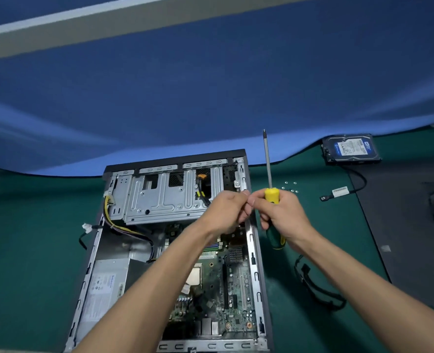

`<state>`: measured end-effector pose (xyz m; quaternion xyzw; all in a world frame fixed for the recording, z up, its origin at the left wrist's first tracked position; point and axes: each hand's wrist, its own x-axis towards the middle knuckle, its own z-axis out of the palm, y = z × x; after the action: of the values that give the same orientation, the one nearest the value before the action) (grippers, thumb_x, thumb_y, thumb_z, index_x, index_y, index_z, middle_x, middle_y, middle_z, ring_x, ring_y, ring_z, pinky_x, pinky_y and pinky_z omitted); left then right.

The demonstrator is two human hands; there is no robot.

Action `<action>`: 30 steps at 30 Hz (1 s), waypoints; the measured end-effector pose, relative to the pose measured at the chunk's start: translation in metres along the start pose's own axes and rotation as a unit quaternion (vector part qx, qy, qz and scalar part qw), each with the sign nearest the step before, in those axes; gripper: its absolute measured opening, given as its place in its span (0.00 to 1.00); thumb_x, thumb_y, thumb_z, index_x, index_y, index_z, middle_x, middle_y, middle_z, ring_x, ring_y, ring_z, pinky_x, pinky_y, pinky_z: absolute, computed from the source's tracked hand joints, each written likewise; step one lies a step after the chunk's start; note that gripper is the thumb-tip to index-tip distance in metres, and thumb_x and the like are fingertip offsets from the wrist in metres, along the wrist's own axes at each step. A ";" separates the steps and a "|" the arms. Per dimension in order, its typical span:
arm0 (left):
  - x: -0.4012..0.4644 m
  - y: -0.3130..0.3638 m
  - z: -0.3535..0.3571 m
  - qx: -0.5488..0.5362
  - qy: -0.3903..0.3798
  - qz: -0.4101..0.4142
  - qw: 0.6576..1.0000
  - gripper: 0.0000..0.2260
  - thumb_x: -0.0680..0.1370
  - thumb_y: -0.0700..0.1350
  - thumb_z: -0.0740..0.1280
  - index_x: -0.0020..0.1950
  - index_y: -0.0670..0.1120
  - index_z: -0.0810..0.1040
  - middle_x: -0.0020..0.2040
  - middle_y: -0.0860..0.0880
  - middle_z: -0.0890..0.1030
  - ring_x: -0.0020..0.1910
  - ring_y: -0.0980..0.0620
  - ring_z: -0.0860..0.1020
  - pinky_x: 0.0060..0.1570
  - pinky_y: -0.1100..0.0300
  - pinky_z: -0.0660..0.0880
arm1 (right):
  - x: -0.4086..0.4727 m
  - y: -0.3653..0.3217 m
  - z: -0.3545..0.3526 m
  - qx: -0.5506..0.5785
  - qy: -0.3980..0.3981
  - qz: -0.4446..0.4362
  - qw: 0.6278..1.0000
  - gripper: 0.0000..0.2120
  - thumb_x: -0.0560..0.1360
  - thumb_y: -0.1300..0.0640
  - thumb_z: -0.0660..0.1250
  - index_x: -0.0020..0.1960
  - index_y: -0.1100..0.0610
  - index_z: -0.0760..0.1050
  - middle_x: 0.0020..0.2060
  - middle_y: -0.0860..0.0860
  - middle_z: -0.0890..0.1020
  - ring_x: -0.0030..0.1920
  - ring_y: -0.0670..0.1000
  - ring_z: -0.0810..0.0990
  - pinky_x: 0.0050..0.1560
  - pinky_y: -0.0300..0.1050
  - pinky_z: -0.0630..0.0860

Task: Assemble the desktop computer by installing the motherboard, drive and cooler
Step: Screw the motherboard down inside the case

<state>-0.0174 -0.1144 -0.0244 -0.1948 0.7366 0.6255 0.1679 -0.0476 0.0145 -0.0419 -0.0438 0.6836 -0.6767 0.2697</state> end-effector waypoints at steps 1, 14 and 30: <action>-0.005 -0.003 -0.005 -0.025 0.000 -0.006 1.000 0.21 0.83 0.46 0.55 0.30 0.44 0.68 0.21 0.51 0.65 0.17 0.57 0.58 0.19 0.69 0.53 | -0.001 0.001 0.005 0.009 -0.002 0.006 1.000 0.10 0.76 0.64 0.67 0.35 0.59 0.77 0.20 0.46 0.73 0.20 0.46 0.68 0.23 0.37 0.68; -0.049 -0.064 -0.067 -0.521 0.196 -0.029 0.830 0.08 0.80 0.43 0.61 0.47 0.40 0.77 0.38 0.46 0.84 0.30 0.55 0.81 0.27 0.66 0.76 | -0.016 -0.002 0.038 -0.385 -0.128 -0.031 0.913 0.16 0.75 0.41 0.64 0.62 0.39 0.73 0.53 0.42 0.82 0.45 0.46 0.80 0.49 0.46 0.76; -0.071 -0.127 -0.091 -0.625 0.154 -0.057 0.763 0.10 0.81 0.44 0.58 0.51 0.39 0.76 0.44 0.43 0.85 0.43 0.48 0.84 0.41 0.56 0.78 | -0.038 0.013 0.074 -0.591 -0.111 -0.089 0.794 0.20 0.72 0.32 0.59 0.58 0.40 0.73 0.47 0.43 0.82 0.47 0.48 0.79 0.46 0.45 0.74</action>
<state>0.1067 -0.2165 -0.0836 -0.3919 0.1864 0.8981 -0.0714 0.0204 -0.0347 -0.0374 -0.3304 0.9088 -0.1522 0.2042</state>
